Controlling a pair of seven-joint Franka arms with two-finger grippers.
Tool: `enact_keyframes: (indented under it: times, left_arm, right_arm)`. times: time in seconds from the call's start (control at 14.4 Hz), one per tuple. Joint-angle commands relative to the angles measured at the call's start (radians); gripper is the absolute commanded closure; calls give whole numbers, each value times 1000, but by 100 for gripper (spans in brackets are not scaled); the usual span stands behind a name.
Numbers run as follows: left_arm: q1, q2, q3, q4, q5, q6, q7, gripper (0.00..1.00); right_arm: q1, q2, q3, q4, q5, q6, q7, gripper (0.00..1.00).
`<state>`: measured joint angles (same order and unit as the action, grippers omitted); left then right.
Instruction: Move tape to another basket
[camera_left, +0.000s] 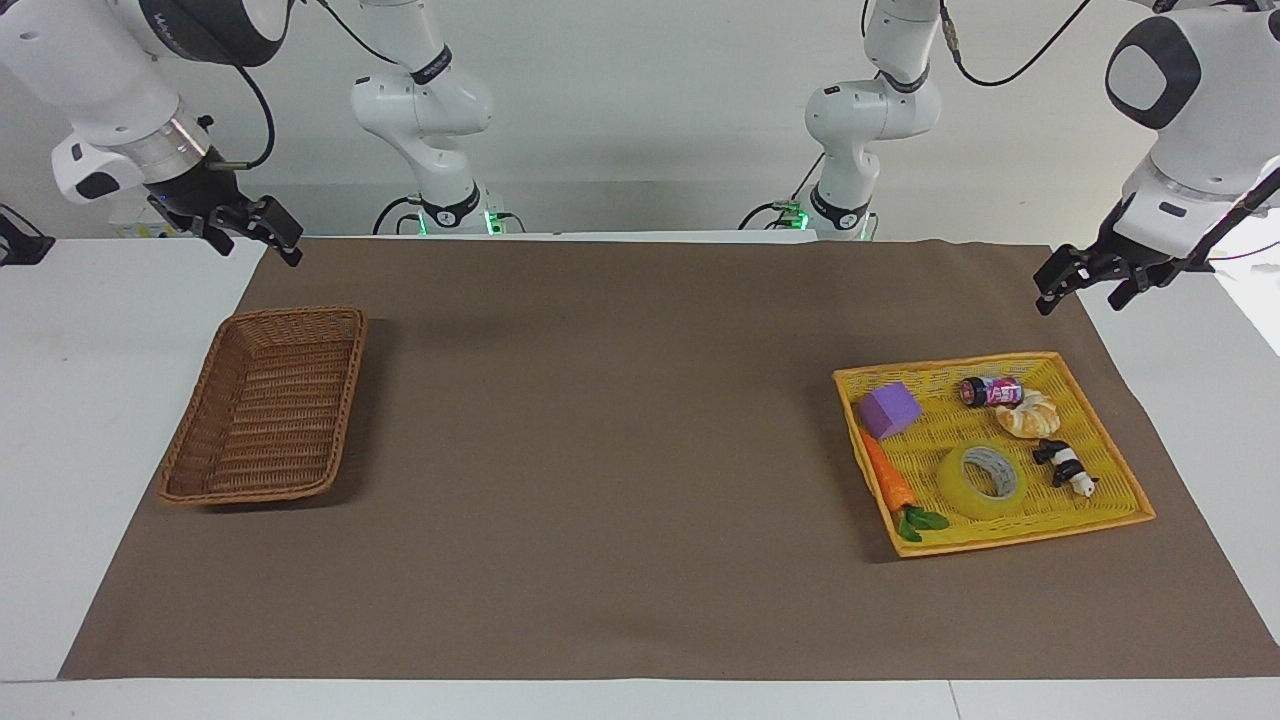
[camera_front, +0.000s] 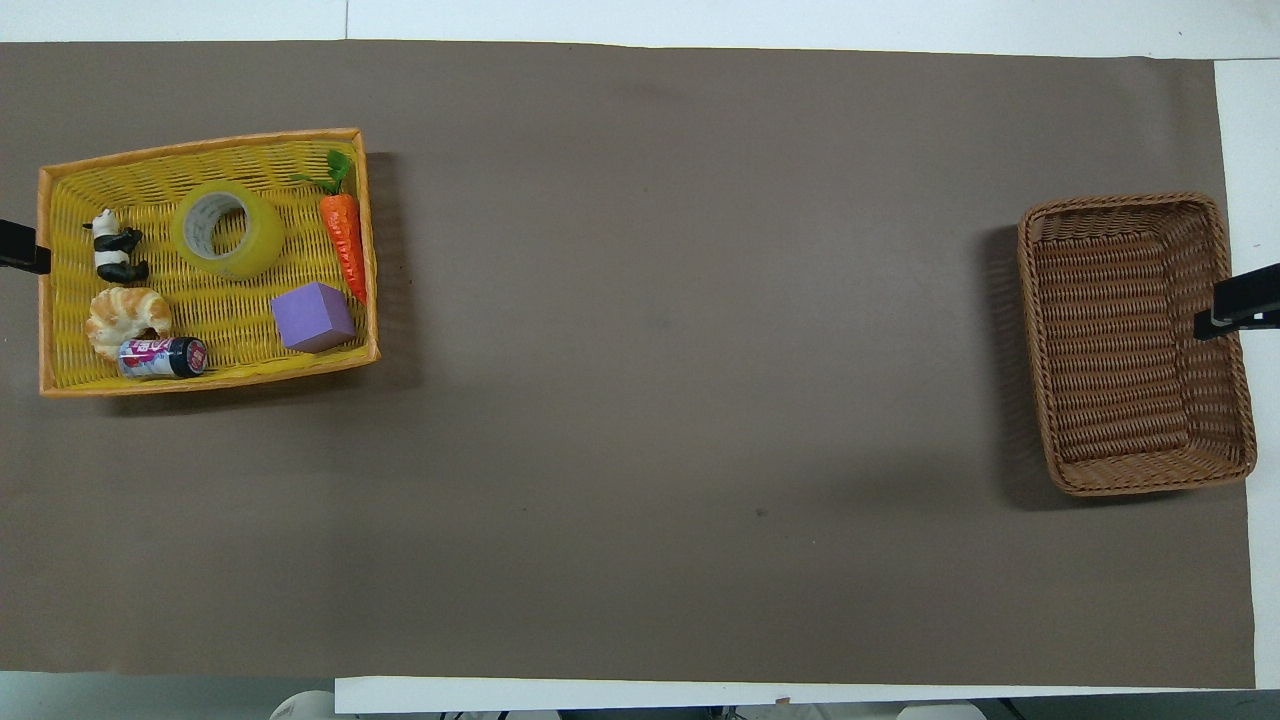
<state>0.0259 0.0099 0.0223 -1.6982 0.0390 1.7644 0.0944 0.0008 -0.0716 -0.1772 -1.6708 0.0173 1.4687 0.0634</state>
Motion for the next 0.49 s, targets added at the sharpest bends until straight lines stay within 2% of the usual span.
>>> enact_keyframes:
  times: [0.0,0.21,0.42]
  left_arm:
    - [11,121,1,3,10,134,-50,0]
    - [3,231,-1,-4,12,288,-180,1]
    - [20,277,-2,-6,12,342,-183,12]
  right_arm:
    - [-4,-16,5,-15,-8,-5,-20,0]
    - [-5,-16,5,-15,-8,-5,-20,0]
    - [-4,-16,5,-15,-8,-5,-20,0]
